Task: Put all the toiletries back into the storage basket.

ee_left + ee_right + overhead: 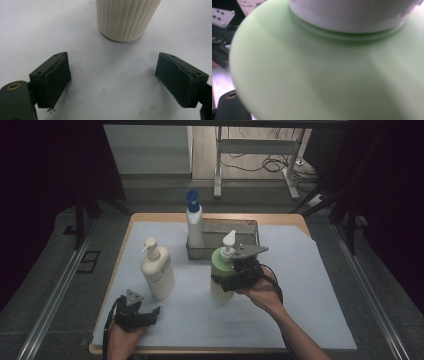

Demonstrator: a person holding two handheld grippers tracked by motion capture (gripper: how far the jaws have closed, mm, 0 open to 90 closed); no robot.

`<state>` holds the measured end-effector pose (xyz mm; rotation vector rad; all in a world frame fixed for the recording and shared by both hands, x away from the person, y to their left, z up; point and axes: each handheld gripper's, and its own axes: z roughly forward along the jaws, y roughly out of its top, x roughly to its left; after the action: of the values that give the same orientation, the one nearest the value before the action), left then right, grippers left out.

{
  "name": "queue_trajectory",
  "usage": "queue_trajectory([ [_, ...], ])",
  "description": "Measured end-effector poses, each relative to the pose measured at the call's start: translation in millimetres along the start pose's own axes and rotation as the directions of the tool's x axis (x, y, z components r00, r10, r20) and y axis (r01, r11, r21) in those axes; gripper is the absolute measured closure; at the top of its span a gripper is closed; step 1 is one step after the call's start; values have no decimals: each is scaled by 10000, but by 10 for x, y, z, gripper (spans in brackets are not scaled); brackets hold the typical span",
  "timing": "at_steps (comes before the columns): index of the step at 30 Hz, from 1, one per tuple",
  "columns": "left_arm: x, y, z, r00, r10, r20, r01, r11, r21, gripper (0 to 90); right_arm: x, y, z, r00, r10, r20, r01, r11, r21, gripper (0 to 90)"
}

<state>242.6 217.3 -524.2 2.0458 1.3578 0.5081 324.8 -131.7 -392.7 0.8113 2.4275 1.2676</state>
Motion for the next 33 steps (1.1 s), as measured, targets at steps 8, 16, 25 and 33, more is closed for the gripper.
queue_trajectory([
  [8, -2, 0, 2, 10000, -28, -1, 28, 10000, -22, 123, -107, 177, -15, 9997, 62, 235, -59, 9999, -116, 124],
  [16, -1, 0, 3, 10000, -29, 4, 29, 10000, -28, 123, -185, 356, -9, 9990, 164, 423, -156, 9997, -203, 123],
  [25, 0, 0, 2, 10000, -31, 6, 31, 10000, -19, 123, -265, 546, 31, 9971, 111, 752, -92, 9996, -251, 124],
  [33, 1, 0, 3, 10000, -30, 8, 30, 10000, -20, 123, -331, 672, 77, 9946, 284, 1002, -255, 9992, -300, 124],
])
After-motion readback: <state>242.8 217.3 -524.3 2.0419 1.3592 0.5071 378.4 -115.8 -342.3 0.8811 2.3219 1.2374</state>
